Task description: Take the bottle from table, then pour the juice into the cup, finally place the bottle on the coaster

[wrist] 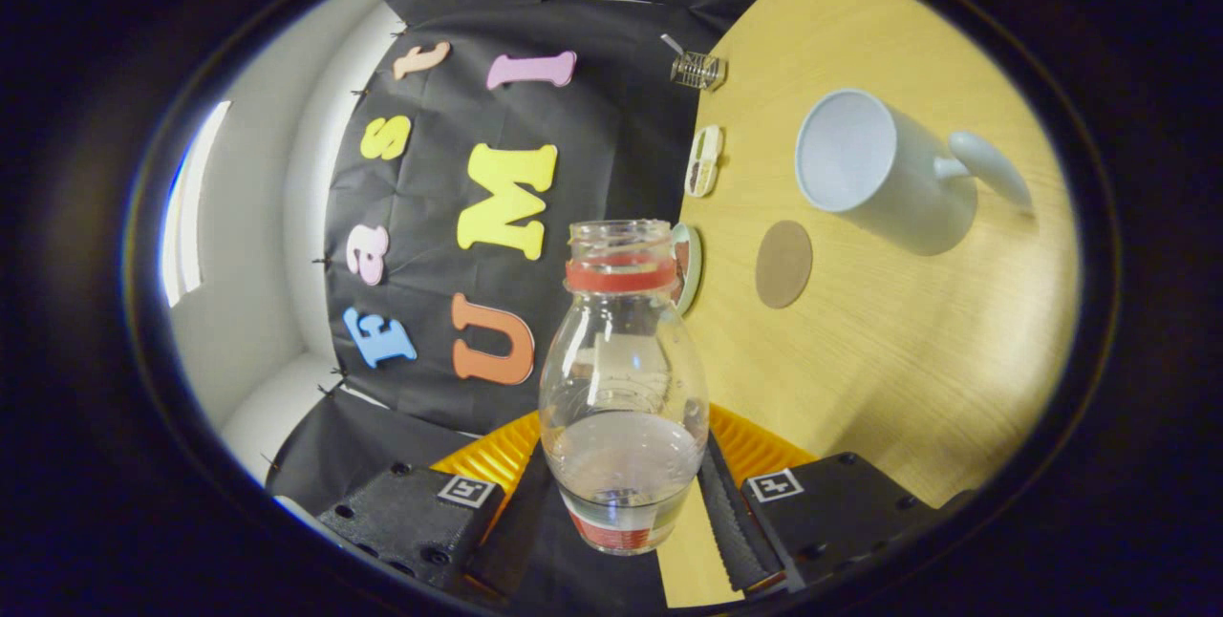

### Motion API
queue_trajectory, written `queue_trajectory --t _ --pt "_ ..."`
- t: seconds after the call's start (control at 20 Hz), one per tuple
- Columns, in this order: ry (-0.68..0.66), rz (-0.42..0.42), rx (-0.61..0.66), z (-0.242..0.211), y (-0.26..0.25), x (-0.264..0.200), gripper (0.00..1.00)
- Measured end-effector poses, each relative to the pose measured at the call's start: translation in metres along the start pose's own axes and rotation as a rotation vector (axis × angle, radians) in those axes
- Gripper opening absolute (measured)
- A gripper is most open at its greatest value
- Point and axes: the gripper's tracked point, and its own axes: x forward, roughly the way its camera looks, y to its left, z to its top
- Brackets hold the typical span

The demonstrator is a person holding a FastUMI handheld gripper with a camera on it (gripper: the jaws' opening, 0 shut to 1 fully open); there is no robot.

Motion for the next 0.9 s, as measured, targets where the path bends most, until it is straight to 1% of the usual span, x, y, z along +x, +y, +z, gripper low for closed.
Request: queue_trajectory --t 0.2,0.5,0.7,0.9 --pt "-0.014 0.050 0.044 0.017 0.016 0.003 0.81" --pt "0.026 0.039 0.139 0.019 0.008 0.011 0.79" --pt "0.030 0.052 0.210 0.025 0.009 0.008 0.79" --pt "0.015 0.087 0.266 0.038 0.012 0.004 0.79"
